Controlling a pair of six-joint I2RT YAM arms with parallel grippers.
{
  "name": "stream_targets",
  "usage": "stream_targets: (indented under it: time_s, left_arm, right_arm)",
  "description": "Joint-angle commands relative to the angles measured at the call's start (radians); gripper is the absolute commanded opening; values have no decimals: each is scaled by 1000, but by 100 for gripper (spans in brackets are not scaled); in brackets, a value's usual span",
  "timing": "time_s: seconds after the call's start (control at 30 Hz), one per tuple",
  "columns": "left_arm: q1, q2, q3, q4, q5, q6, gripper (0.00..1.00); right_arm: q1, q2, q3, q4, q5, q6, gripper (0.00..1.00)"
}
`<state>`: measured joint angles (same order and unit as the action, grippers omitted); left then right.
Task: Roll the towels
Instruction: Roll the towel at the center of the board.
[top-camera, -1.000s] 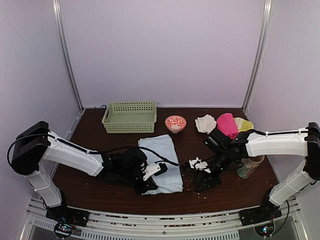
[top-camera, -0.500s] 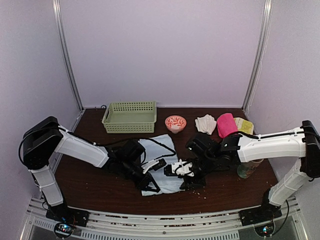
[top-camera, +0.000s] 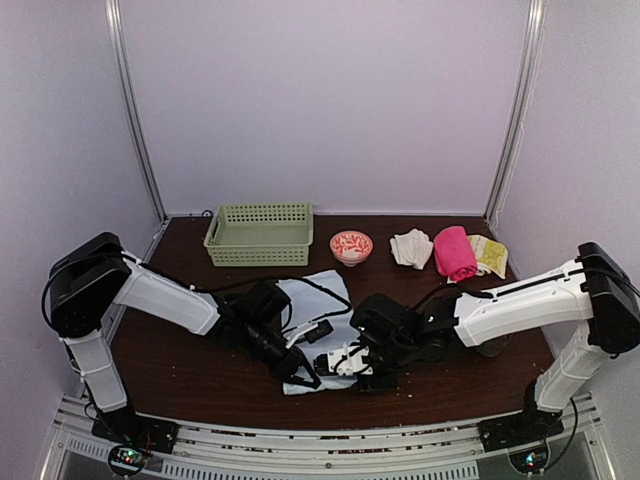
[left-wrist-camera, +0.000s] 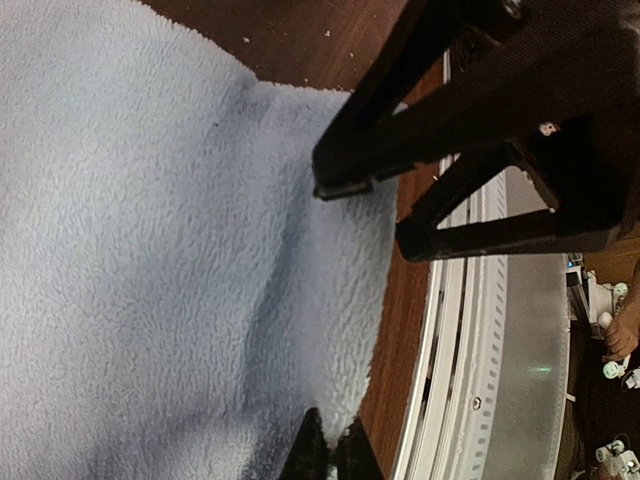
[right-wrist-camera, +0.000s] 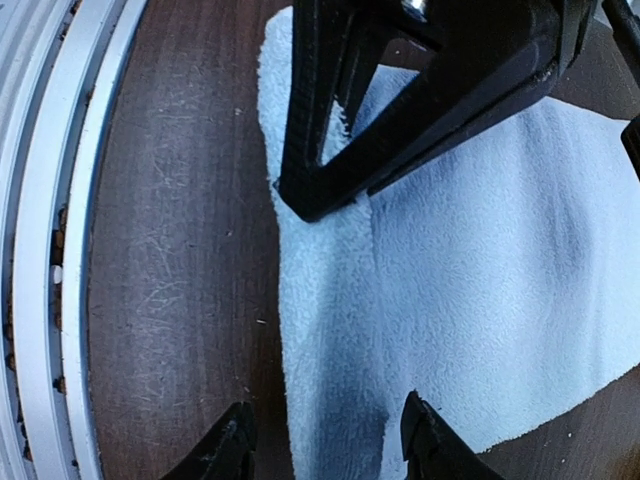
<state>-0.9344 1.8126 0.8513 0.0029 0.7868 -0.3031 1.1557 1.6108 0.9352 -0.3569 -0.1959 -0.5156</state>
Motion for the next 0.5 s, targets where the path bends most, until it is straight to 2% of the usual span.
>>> stream_targets:
  time_s: [0.0,0.1,0.23,0.37,0.47]
  left_arm:
    - [10,21,16,45,59,-7,0]
    - [12,29,27,15,52,16,0]
    - [14,30,32,-12,50,32,0]
    - [15,18,52,-92,67,91,0]
    - [25,23,73,-157,86,121,0]
  right_arm:
    - [7,17,-43,85,78,-3,50]
    - [7,14,-71,117,84,-4,46]
    - [6,8,-78,113,52,2,23]
    - [-14,-4,-54,10,-69,-26,7]
    - [-45,-11,-44,-77,-182,-65,1]
